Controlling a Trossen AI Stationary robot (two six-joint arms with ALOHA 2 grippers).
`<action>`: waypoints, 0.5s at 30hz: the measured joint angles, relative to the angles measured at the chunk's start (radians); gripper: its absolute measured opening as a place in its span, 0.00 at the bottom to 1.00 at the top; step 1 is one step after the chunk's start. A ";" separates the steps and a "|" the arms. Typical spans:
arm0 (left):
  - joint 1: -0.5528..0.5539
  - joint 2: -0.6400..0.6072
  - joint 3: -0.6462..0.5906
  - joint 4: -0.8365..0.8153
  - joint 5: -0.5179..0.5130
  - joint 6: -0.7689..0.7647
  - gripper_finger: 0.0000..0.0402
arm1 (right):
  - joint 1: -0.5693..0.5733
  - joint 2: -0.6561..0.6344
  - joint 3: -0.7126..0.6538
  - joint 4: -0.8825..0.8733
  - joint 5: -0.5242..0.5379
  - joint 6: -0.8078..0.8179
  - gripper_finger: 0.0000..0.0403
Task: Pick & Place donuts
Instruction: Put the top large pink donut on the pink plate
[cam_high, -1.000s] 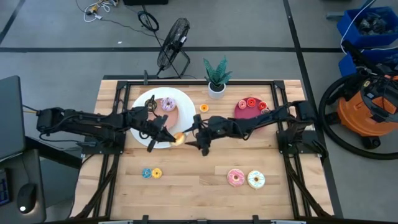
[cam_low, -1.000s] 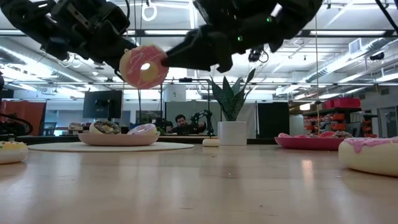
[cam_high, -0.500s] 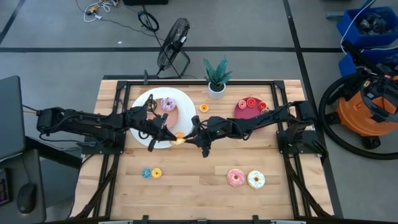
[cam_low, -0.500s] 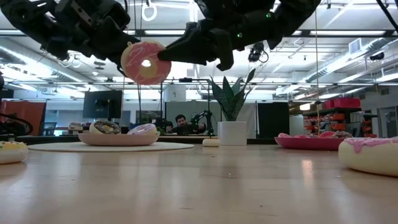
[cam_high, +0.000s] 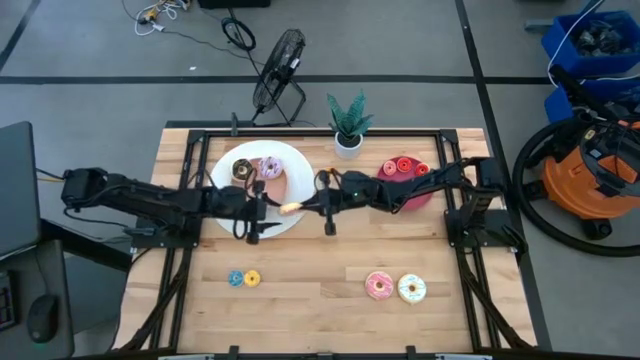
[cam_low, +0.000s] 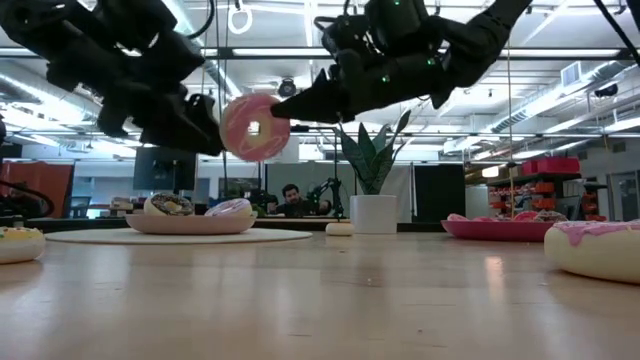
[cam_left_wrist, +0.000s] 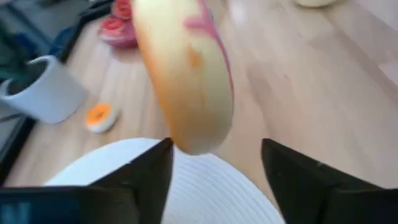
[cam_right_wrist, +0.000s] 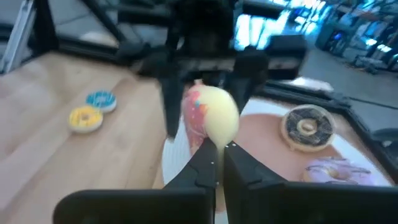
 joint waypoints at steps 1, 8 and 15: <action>-0.016 0.001 0.000 0.009 -0.034 -0.019 0.65 | -0.007 0.000 -0.007 0.018 -0.001 0.011 0.02; -0.076 0.005 0.002 0.062 -0.302 -0.231 0.73 | -0.017 0.000 -0.013 0.060 0.002 0.013 0.02; -0.123 0.018 0.002 0.186 -0.326 -0.264 0.63 | -0.016 0.000 -0.013 0.063 0.018 0.017 0.02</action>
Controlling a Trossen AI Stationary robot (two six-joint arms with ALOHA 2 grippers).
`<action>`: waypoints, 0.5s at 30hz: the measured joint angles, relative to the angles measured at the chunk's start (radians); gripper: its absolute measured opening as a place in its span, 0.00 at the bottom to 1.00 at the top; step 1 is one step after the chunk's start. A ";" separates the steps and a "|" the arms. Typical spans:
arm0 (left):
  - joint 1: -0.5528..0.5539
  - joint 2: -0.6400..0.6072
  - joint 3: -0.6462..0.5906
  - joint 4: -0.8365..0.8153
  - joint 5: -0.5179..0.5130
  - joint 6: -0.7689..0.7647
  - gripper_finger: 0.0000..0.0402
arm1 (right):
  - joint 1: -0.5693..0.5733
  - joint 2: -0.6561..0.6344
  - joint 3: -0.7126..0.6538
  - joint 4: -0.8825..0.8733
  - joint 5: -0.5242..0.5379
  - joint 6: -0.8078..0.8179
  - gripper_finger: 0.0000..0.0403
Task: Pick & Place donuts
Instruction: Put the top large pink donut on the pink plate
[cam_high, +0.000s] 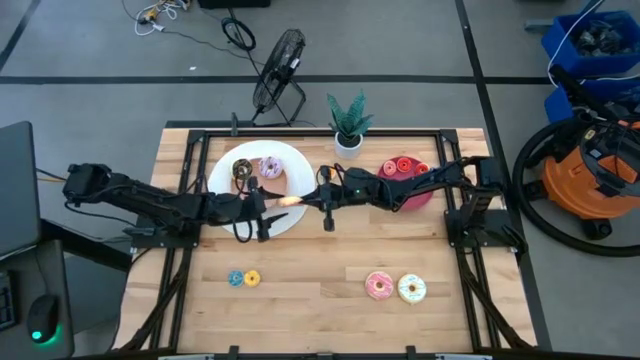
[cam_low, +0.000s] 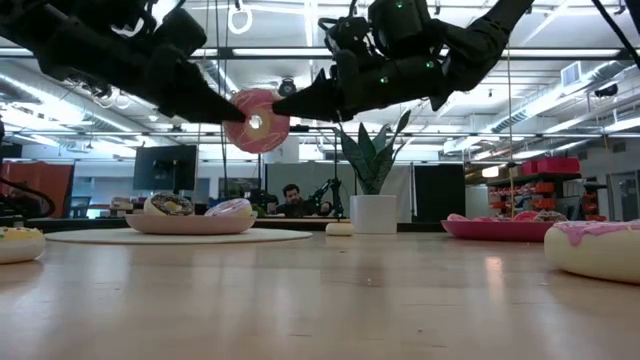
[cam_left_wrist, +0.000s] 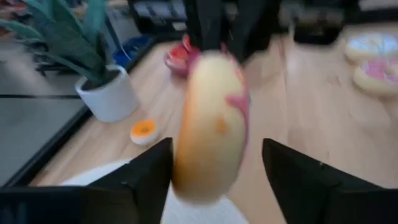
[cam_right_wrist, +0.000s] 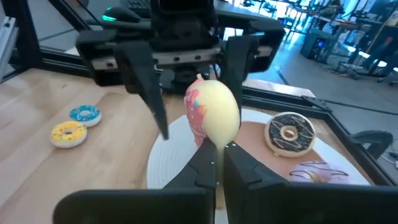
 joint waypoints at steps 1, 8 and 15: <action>-0.002 -0.001 0.000 0.013 -0.013 -0.007 0.59 | 0.000 0.000 0.000 -0.001 0.000 0.000 0.02; -0.002 -0.002 0.000 -0.001 -0.041 -0.035 0.29 | 0.000 0.000 0.000 -0.021 0.000 0.015 0.02; -0.002 -0.013 0.098 -0.323 -0.015 -0.259 0.04 | -0.003 0.000 0.000 -0.117 0.000 0.044 0.22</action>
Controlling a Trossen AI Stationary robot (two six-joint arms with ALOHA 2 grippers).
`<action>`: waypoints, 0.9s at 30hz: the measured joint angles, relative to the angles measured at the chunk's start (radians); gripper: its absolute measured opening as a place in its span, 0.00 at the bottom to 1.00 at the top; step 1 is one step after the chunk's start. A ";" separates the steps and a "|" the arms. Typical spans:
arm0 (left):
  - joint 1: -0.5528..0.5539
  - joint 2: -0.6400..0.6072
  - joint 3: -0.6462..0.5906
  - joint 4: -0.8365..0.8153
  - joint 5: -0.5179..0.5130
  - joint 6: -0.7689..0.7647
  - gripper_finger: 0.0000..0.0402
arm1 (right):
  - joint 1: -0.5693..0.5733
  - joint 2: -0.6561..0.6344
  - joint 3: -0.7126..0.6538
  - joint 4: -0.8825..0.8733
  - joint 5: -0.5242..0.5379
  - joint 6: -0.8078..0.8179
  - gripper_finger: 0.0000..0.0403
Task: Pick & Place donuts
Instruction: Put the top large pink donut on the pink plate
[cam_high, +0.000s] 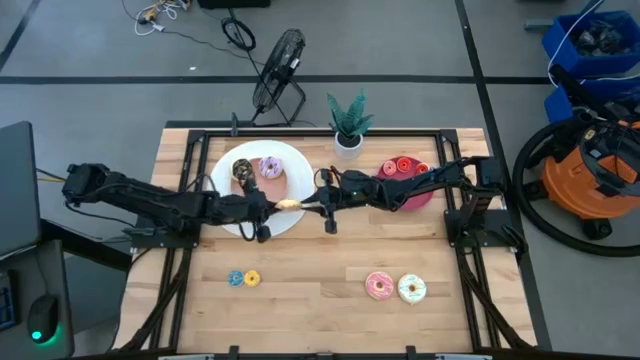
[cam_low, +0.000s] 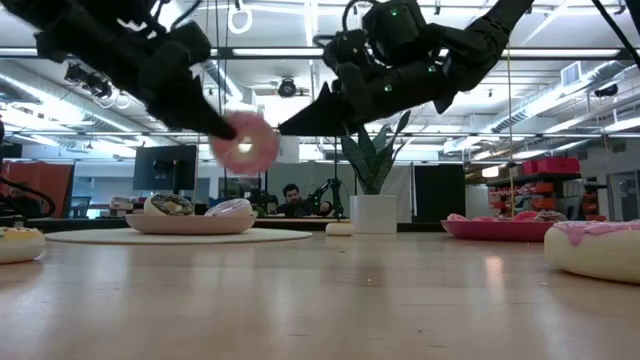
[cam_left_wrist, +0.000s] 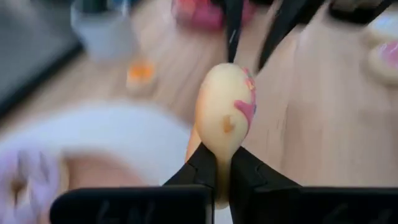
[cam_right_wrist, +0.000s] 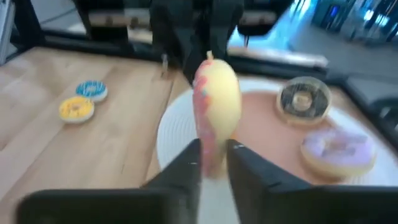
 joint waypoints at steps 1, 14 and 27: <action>0.000 0.001 0.031 -0.098 0.001 -0.058 0.04 | -0.003 0.000 0.000 -0.020 -0.001 0.008 0.28; 0.235 -0.128 0.128 -0.870 0.051 -0.586 0.04 | 0.038 0.000 -0.035 -0.058 -0.009 0.014 0.61; 0.481 -0.338 -0.083 -0.622 0.188 -0.628 0.05 | 0.049 0.000 -0.036 -0.090 -0.009 -0.007 0.52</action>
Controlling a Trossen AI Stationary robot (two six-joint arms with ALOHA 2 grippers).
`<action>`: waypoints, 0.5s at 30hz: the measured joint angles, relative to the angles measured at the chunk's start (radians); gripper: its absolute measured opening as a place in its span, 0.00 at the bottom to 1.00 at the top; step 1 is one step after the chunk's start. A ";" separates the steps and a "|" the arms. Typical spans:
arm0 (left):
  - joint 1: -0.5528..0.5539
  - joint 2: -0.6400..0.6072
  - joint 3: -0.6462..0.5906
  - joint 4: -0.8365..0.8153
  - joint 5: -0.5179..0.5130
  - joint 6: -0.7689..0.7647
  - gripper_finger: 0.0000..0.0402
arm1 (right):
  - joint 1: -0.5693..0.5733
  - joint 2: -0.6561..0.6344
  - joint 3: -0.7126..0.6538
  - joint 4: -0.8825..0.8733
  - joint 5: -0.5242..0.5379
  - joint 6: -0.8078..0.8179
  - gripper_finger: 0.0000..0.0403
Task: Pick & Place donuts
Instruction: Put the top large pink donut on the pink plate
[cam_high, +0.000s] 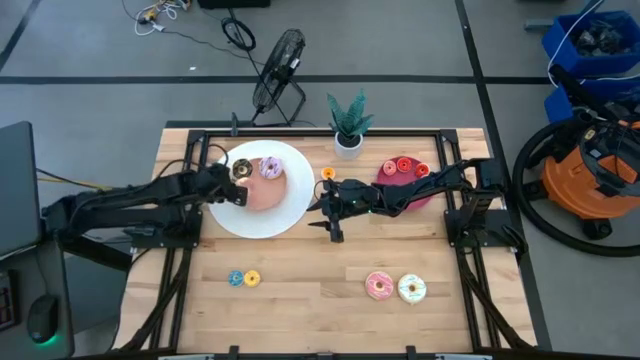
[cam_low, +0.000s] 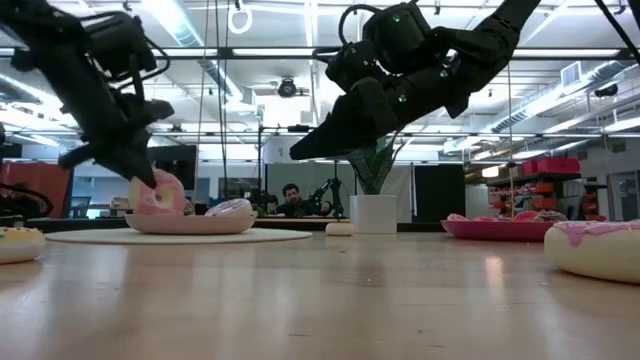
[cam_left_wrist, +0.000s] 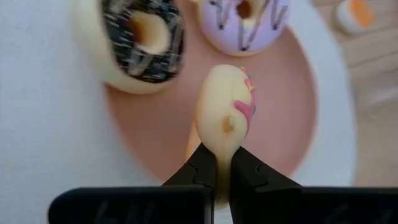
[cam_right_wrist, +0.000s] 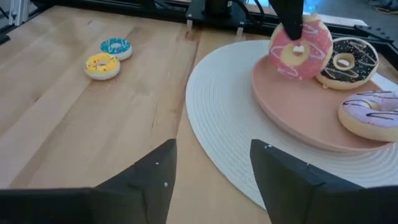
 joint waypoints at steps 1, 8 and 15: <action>0.011 -0.005 -0.024 0.043 0.022 -0.005 0.05 | 0.000 0.000 0.000 -0.002 0.000 0.000 0.52; 0.083 -0.006 -0.080 0.102 0.057 -0.013 0.07 | 0.000 0.000 0.000 -0.022 0.000 -0.006 0.47; 0.111 -0.006 -0.080 0.090 0.083 0.020 0.14 | 0.001 0.000 0.000 -0.028 0.000 -0.012 0.44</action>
